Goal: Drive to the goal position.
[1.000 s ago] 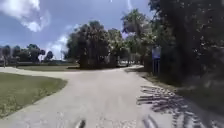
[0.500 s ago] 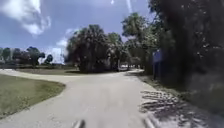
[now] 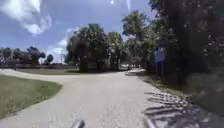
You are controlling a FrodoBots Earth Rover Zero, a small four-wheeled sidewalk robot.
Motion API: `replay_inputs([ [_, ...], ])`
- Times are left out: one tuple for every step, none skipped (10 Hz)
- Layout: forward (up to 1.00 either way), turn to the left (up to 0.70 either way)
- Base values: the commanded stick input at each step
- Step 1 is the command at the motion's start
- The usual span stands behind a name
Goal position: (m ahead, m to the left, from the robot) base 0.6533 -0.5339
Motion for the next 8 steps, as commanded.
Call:
replay_inputs([
  [0.50,-0.40],
  [0.50,0.00],
  [0.50,0.00],
  [0.50,0.00],
  [0.50,0.00],
  [0.50,0.00],
  [0.50,0.00],
  [0.50,0.00],
])
